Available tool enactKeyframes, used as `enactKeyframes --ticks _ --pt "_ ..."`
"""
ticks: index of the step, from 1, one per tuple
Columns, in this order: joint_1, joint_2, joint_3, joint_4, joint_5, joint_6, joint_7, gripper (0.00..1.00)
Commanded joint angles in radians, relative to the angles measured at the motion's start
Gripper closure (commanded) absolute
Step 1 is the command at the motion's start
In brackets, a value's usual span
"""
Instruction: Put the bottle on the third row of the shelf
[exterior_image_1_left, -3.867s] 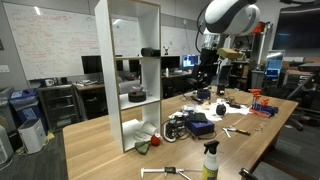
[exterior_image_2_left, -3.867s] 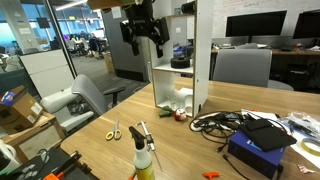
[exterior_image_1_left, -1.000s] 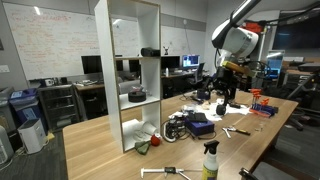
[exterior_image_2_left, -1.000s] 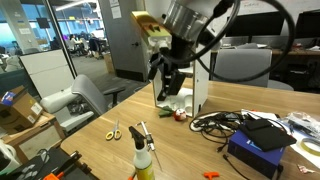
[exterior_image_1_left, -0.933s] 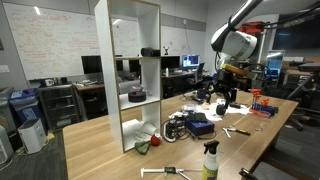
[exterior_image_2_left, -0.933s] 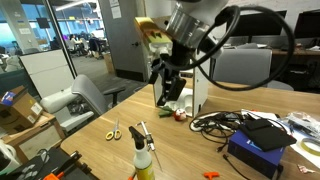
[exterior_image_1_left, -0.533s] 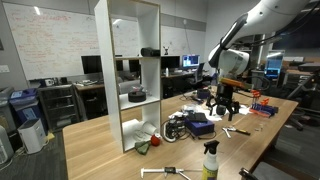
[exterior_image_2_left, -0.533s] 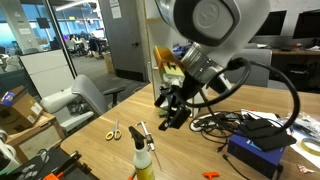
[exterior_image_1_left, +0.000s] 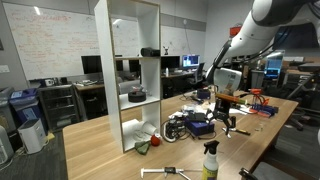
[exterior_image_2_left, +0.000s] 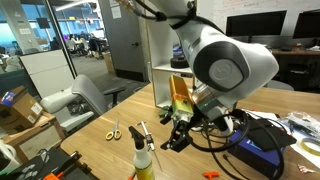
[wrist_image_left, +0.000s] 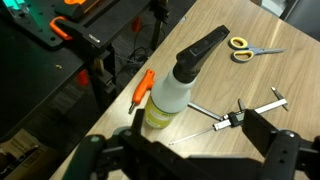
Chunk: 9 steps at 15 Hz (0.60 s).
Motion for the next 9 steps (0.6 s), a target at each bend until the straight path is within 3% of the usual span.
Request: enactKeyframes --ticks 1,9 --pt "-0.029 0.071 0.041 0.025 0.072 -0.011 -0.027 0.0" --pt "-0.022 0.154 0.093 -0.016 0.152 0.031 -0.106 0.0"
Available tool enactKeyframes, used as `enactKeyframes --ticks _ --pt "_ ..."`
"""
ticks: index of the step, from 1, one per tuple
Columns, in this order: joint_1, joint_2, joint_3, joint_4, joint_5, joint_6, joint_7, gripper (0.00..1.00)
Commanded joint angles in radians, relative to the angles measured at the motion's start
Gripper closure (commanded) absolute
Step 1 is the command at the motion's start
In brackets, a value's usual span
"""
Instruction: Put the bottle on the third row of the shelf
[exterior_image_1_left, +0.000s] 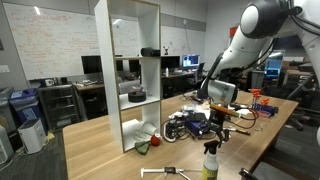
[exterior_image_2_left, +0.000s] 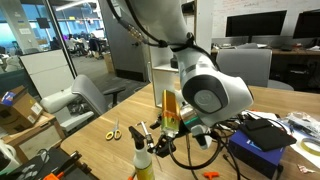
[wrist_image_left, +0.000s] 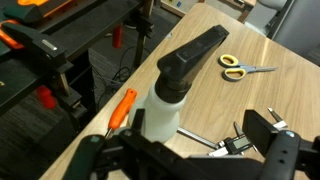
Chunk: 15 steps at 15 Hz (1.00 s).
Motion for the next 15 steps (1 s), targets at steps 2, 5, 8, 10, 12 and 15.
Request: enactKeyframes --ticks 2,5,8,10,12,15 --pt "-0.01 0.052 0.028 -0.016 0.04 0.034 -0.077 0.0" --pt "-0.012 0.085 0.039 -0.022 0.04 0.042 -0.113 0.0" --pt "-0.009 0.099 0.049 -0.037 0.038 0.046 -0.141 0.0" --pt "-0.007 0.101 0.056 -0.045 0.039 0.054 -0.163 0.0" --pt "-0.003 0.094 0.062 -0.058 0.039 0.076 -0.188 0.26" --pt "-0.003 0.092 0.07 -0.067 0.037 0.09 -0.212 0.55"
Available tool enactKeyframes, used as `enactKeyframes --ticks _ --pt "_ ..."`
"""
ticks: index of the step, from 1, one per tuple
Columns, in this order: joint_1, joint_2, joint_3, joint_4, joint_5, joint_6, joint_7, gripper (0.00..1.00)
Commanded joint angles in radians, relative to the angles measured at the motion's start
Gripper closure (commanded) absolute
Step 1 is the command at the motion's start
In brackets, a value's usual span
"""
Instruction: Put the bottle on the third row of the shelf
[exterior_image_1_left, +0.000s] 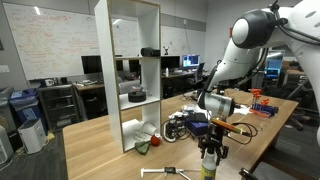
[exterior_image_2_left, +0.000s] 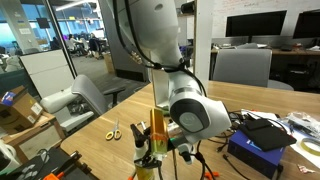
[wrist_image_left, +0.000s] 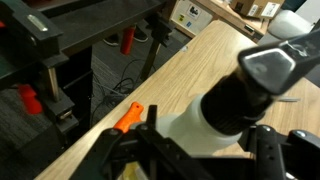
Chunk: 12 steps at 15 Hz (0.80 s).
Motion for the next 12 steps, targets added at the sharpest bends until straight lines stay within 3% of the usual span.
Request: enactKeyframes --ticks 1,5,12 --pt "-0.004 -0.016 0.015 -0.027 0.021 0.035 -0.046 0.64" --pt "-0.005 -0.02 0.019 -0.038 0.02 0.03 -0.06 0.97" --pt "0.021 -0.103 0.017 -0.078 -0.018 0.013 -0.056 1.0"
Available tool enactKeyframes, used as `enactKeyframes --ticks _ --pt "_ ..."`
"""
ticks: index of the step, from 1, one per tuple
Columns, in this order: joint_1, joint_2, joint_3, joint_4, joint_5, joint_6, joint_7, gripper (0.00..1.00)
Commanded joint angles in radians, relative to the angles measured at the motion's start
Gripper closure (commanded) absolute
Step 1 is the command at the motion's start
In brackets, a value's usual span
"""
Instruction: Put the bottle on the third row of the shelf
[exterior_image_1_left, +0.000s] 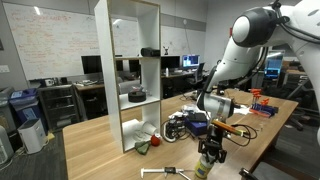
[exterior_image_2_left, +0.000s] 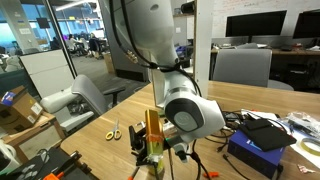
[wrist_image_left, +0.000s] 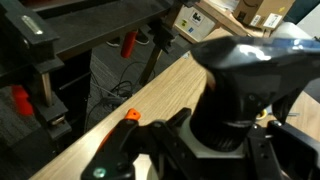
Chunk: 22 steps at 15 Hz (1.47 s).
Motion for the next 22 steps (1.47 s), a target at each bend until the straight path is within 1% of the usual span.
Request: enactKeyframes --ticks 1,5,9,10,11,15,18,22 --pt "0.02 -0.112 -0.002 -0.049 -0.026 -0.005 0.005 1.0" --pt "0.045 -0.21 -0.005 -0.065 -0.067 -0.017 0.03 0.99" --pt "0.072 -0.338 -0.016 -0.072 -0.144 -0.025 0.08 0.99" --pt "0.083 -0.376 -0.024 -0.069 -0.181 -0.02 0.105 1.0" --pt "0.099 -0.424 -0.035 -0.063 -0.241 -0.002 0.143 0.99" --pt "0.126 -0.555 -0.045 0.002 -0.419 -0.018 0.246 0.99" --pt "0.145 -0.645 -0.032 0.064 -0.54 -0.029 0.303 0.99" --pt "0.181 -0.717 0.0 0.18 -0.685 -0.035 0.363 0.99"
